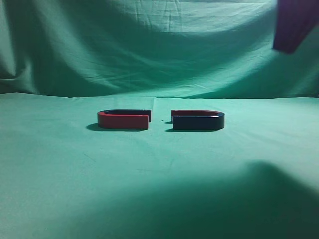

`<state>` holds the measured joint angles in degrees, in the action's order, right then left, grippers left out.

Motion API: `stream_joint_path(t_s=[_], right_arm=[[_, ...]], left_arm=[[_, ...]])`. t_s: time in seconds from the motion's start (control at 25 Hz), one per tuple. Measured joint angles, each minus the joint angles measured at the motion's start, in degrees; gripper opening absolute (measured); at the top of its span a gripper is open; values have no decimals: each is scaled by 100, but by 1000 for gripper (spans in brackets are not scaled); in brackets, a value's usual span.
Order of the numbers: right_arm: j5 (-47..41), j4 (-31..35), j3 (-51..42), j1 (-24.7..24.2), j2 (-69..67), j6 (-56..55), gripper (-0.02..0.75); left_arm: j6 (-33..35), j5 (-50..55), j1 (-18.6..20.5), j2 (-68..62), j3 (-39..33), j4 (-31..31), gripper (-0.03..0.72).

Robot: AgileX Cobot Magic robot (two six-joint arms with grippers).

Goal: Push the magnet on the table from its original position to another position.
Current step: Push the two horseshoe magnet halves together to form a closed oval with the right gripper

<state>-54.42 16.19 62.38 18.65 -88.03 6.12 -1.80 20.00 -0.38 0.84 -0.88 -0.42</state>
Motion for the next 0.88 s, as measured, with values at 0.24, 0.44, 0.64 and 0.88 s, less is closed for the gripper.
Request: stream_joint_path(t_s=[0.24,0.44,0.64,0.88], right_arm=[[147,-391,721,161,-1213,-540,0],[183,-465,1187,161,-1995,-591,0],[302,-465,1563,171,-2502,-591,0],[358,-471,1801,229,-2770,-591,0]], left_arm=[[0,0,0,0,0,0,372],[0,0,0,0,0,0,372],[0,0,0,0,0,0,372],[0,0,0,0,0,0,372]])
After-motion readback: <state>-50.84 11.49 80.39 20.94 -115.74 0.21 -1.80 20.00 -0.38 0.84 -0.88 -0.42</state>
